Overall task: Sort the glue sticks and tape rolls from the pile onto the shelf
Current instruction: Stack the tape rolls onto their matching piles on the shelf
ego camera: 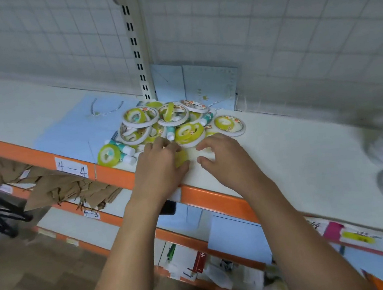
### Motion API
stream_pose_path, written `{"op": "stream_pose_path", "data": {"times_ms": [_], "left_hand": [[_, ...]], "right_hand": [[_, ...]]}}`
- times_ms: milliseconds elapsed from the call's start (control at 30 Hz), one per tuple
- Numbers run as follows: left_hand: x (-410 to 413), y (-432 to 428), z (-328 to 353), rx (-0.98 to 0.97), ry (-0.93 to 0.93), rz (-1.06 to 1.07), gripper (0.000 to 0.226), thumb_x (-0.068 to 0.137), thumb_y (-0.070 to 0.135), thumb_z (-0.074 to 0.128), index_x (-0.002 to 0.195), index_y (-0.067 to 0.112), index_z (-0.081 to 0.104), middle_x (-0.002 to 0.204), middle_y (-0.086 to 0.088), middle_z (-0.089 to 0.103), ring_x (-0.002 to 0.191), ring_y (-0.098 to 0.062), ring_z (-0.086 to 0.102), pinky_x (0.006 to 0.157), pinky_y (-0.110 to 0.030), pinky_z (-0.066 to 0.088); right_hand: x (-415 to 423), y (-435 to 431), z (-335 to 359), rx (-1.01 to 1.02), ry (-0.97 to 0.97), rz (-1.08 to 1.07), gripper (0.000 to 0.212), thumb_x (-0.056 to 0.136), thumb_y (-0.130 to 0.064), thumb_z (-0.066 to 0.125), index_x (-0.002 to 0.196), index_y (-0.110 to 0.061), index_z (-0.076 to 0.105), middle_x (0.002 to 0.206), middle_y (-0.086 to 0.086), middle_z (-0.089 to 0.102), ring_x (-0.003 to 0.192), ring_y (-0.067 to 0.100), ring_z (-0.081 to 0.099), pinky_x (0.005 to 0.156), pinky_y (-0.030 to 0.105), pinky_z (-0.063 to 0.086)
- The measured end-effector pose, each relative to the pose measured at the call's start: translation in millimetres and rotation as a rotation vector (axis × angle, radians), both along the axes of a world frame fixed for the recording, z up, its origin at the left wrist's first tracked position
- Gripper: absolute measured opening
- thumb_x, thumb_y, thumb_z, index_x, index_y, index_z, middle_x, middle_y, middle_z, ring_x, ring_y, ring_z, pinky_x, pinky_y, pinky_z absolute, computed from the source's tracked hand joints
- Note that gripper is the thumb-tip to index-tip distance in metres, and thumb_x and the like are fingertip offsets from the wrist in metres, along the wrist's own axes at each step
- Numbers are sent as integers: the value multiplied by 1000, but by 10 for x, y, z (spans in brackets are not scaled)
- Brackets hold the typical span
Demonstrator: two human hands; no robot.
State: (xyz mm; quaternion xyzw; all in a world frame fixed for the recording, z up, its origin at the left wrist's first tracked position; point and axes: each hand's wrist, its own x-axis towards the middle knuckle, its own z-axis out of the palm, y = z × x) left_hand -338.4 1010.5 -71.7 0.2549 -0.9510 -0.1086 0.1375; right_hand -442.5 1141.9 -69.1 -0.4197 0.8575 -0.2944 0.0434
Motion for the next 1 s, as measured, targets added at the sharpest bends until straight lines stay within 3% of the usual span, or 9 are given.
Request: {"op": "stream_pose_path", "data": {"times_ms": [167,400,600,733,867,1000], "left_hand": [[-13,-205,-95,100,-41,-53,56,81,48,69,129,21,56,122,-10,52,112,-33,50,89,-42,44],[-50,-375,-98,249,88,-147,50,77,33,75,121,18,57,118,-6,54,112,-26,50,77,-31,38],[-16,-595,7,279,109,-176,62,77,28,76,133,16,52,128,-5,50,117,-23,49,81,-27,38],[-54,-607,-4,296,95,-195,61,78,32,75,133,16,54,129,-3,48,116,-22,51,83,-28,39],[-122,-573,3,257,115,-209,56,77,37,75,126,16,58,123,-5,52,119,-25,46,92,-35,42],[-281,-392,37,267,152,-307,54,78,36,74,125,14,59,122,-3,52,118,-23,47,91,-27,36]], "right_hand": [[31,-259,12,-43,78,-91,28,89,-19,65,117,-16,65,124,5,52,116,25,48,100,37,40],[-63,-469,7,-25,143,-115,31,85,-16,68,115,-9,64,122,8,56,116,26,50,97,40,43],[-175,-768,7,76,199,-117,41,84,-24,71,121,-12,62,123,6,62,117,28,48,98,38,39],[-251,-848,-46,114,219,-132,36,84,-32,72,116,-16,66,113,3,67,111,27,48,95,34,38],[-281,-734,-3,23,155,-149,34,81,-26,75,111,-12,67,113,7,63,109,26,51,94,32,38],[-234,-259,90,-69,144,-251,36,78,-19,71,113,-12,66,116,6,63,110,29,53,98,29,36]]}}
